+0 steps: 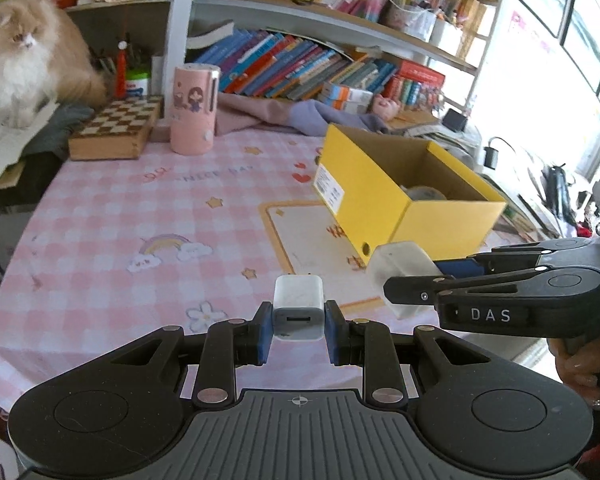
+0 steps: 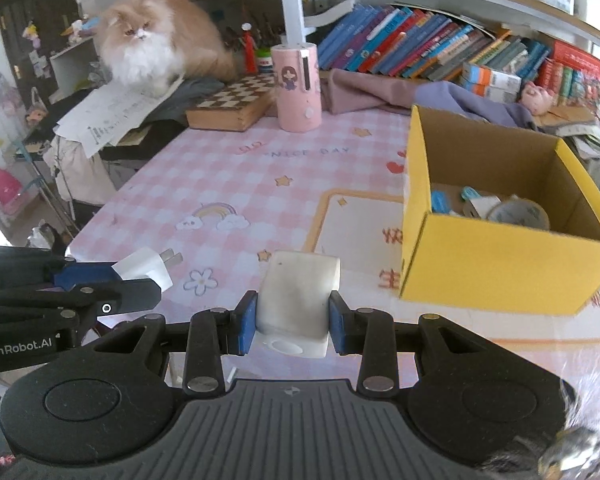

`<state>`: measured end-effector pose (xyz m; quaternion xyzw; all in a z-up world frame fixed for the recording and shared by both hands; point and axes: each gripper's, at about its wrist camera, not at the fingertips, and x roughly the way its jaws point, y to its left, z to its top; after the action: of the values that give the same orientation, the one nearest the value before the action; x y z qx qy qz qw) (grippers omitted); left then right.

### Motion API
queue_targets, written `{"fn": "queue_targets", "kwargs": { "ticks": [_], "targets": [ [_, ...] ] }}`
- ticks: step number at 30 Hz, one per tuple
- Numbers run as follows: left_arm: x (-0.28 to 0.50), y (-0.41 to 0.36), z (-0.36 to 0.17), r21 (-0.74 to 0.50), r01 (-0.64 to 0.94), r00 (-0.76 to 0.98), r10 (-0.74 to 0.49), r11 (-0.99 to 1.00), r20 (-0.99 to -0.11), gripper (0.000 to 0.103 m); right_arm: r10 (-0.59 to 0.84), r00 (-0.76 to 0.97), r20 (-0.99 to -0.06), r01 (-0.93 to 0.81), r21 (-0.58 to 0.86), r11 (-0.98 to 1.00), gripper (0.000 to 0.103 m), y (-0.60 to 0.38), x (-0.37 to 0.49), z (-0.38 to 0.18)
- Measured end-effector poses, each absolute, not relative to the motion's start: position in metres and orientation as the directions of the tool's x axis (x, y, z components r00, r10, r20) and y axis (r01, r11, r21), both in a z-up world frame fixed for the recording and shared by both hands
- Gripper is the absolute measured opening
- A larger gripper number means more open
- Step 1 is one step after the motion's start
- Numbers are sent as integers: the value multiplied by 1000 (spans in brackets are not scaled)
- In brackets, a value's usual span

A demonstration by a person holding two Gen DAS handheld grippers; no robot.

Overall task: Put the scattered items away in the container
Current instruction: 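Carry the white adapter and beige sponge with both tools toward the yellow box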

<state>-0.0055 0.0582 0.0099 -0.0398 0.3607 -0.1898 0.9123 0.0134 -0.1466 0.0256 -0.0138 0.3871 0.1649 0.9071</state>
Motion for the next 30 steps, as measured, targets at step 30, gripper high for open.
{"fn": "queue_targets", "kwargs": {
  "ticks": [30],
  "targets": [
    [-6, -25, 7, -190, 602, 526, -564, 776, -637, 25, 75, 710, -700, -3, 103, 995, 34, -225, -47, 21]
  ]
}}
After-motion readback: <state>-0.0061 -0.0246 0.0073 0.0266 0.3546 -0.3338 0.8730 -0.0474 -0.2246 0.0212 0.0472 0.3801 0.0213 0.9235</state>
